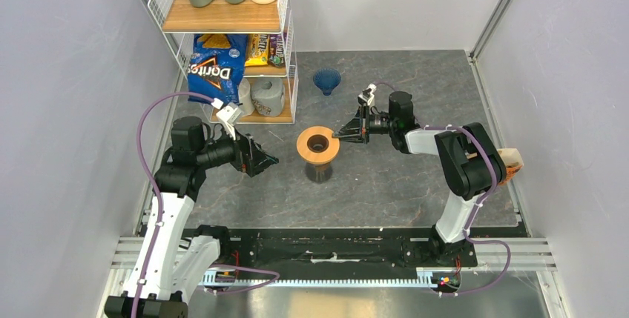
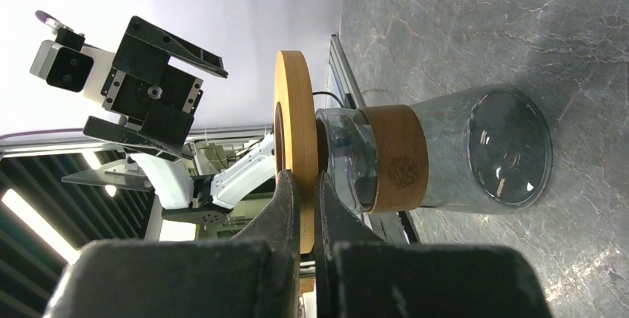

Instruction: Place the coffee filter in the dripper

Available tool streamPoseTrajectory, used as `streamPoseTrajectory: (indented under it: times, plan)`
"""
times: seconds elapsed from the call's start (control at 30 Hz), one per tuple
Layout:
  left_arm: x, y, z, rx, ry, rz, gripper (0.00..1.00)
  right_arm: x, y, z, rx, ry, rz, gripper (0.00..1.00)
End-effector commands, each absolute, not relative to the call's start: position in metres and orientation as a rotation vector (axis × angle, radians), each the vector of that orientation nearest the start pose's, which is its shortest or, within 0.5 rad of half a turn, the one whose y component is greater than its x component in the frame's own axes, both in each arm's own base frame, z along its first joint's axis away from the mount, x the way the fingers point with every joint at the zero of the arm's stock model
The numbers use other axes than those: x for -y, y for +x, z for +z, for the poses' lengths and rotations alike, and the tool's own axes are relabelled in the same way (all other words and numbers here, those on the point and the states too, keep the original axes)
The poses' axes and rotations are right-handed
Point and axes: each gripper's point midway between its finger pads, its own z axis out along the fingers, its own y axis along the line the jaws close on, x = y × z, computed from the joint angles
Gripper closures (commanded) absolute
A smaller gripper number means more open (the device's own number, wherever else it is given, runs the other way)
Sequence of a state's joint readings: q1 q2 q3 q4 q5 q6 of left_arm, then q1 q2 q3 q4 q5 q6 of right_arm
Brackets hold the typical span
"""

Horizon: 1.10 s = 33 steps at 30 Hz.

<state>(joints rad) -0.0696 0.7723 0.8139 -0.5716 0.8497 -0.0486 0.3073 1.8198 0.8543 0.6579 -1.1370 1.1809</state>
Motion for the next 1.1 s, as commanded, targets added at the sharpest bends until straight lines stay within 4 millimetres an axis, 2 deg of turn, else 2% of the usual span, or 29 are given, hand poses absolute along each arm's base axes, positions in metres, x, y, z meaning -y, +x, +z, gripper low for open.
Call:
streamPoseTrajectory:
  times: [0.0, 0.57, 1.07]
  plan:
    - [0.1527, 0.2042, 0.2453, -1.929, 0.549, -0.991, 0.00, -0.2835, 0.3092, 0.1642, -2.216, -0.093, 1.984, 1.00]
    - [0.1525, 0.2047, 0.2450, -1.928, 0.550, -0.989, 0.00, -0.2855, 0.3104, 0.1657, -2.214, -0.103, 1.988, 1.00]
    - [0.1527, 0.2049, 0.2433, -1.932, 0.553, -0.992, 0.00, -0.2844, 0.3059, 0.1571, -2.241, -0.093, 1.983, 1.00]
